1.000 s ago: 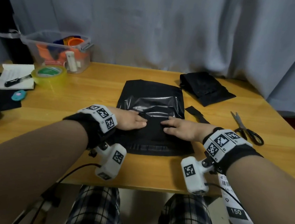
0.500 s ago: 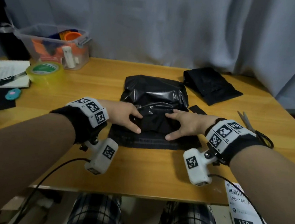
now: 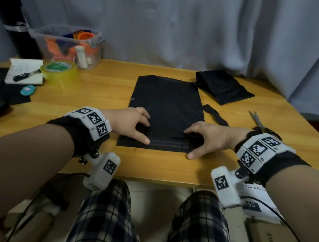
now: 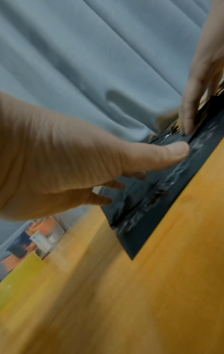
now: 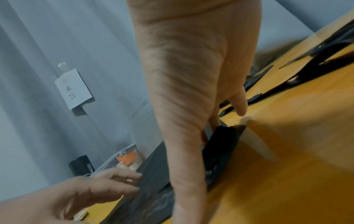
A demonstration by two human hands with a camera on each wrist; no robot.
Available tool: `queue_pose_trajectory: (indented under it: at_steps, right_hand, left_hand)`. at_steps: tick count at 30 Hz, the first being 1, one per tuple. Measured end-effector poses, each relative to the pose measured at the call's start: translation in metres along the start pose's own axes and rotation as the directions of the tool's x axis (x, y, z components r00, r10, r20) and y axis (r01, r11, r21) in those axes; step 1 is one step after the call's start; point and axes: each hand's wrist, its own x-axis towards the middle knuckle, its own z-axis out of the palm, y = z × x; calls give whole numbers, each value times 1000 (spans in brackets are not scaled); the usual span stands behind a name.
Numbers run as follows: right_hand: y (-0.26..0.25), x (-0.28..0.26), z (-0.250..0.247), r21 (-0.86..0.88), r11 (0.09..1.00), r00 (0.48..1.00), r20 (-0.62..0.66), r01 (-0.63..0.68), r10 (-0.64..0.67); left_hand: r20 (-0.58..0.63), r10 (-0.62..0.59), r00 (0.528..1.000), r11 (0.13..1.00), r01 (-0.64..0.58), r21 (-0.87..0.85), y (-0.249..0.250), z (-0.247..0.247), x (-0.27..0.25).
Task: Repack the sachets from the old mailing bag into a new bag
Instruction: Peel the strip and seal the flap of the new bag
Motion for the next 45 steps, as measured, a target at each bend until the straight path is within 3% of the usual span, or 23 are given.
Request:
queue_pose_trajectory:
  at_steps: [4, 17, 22, 25, 28, 31, 35, 41, 45]
  right_hand:
    - [-2, -5, 7, 21, 1000, 999, -39, 7, -6]
    - [7, -29, 10, -60, 996, 989, -135, -61, 53]
    - [5, -36, 9, 84, 976, 966, -154, -199, 210]
    - [0, -28, 10, 334, 899, 910, -202, -282, 361]
    - [-8, -23, 13, 564, 788, 905, -158, -246, 395]
    - [-10, -22, 13, 577, 796, 919, -187, -183, 347]
    - [-10, -25, 9, 688, 721, 915, -239, -76, 325]
    - [-9, -22, 4, 905, 401, 884, -300, 144, 359]
    - [-5, -21, 5, 881, 421, 872, -369, 217, 322]
  left_hand:
    - [7, 71, 997, 997, -71, 22, 21, 9, 0]
    - [-20, -6, 1000, 981, 10, 193, 42, 7, 0]
    - [-14, -4, 1000, 982, 6, 189, 44, 6, 0]
    - [19, -9, 1000, 985, 5, 175, 46, 3, -1]
    - [58, -5, 998, 983, -6, 185, 47, 2, -3]
    - [37, -3, 999, 984, -4, 176, 48, 9, -2]
    - [-15, -22, 1000, 979, 25, 203, 49, 17, 1]
    - [-43, -77, 996, 952, 86, 294, 61, 18, 7]
    - [-112, -86, 990, 950, 115, 289, 62, 13, 5]
